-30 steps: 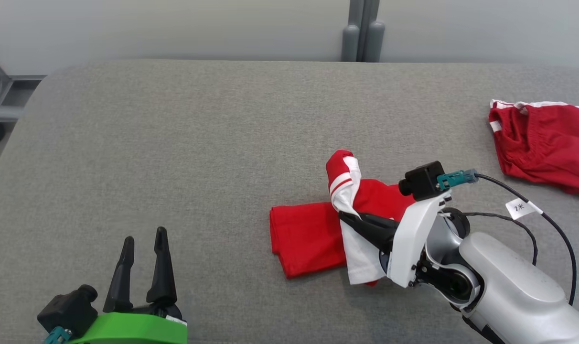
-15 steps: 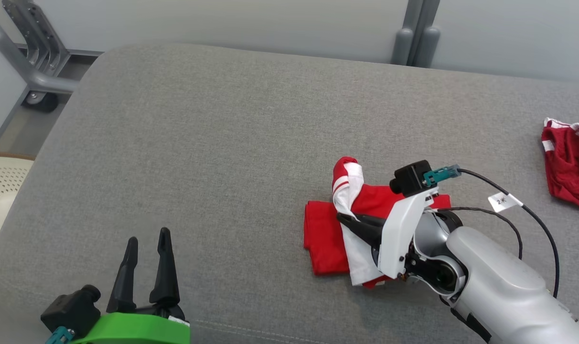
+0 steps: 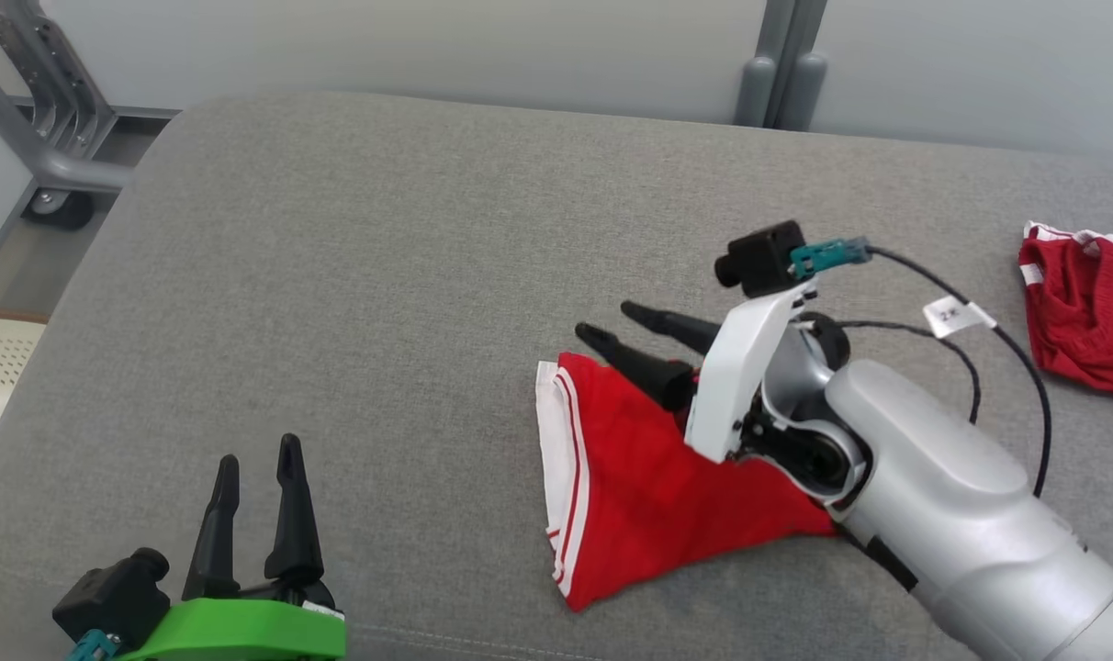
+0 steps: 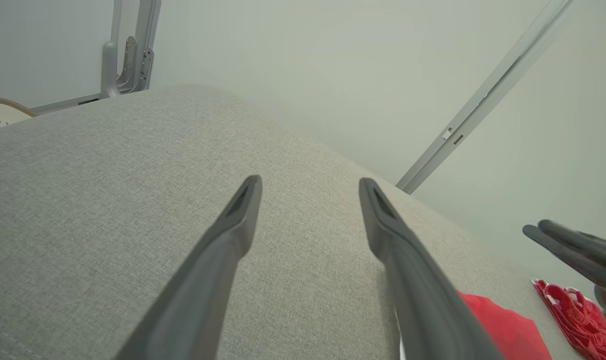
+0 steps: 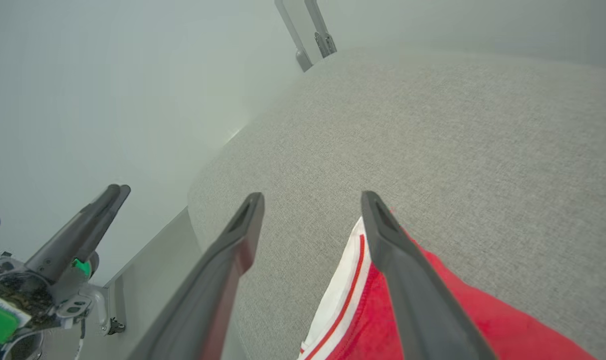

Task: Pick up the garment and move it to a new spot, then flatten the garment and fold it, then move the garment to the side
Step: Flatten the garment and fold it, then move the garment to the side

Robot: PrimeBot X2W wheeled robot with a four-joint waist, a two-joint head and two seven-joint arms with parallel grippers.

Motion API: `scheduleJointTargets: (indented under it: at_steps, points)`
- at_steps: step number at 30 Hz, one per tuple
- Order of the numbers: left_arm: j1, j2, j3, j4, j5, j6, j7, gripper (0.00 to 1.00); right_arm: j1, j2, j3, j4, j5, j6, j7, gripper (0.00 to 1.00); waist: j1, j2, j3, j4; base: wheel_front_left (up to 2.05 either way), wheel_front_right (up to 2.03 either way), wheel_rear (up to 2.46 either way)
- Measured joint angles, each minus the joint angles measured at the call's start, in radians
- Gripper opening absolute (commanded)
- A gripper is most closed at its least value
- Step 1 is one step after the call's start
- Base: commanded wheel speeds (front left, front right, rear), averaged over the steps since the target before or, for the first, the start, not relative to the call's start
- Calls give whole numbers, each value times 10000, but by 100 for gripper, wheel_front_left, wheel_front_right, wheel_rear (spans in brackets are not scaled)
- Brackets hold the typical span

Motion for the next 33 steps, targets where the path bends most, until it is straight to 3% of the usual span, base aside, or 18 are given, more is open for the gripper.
scheduleJointTargets:
  at_steps: [7, 12, 23, 33]
  points:
    - [12, -2, 2, -29, 2, 0, 0, 100, -152, -1306, -957, 395, -31, 0, -602, 100, 0, 0, -148, -492, 0, 0, 0]
    - [30, -2, -15, -50, 2, 0, 0, 100, 713, -2063, -1112, 826, 125, -2, -619, 100, 0, 0, -222, -851, 0, 0, 0]
    - [62, -4, -533, -140, 38, 0, 4, 100, 1787, -2173, -932, 945, 1112, 0, -562, 100, 0, 0, 99, -1384, 0, 0, 0]
    - [6, -6, -656, -82, 104, -2, 44, 100, 1914, -2146, -947, 1323, 1513, 0, -619, 100, 0, 0, 542, -1014, 0, 0, 0]
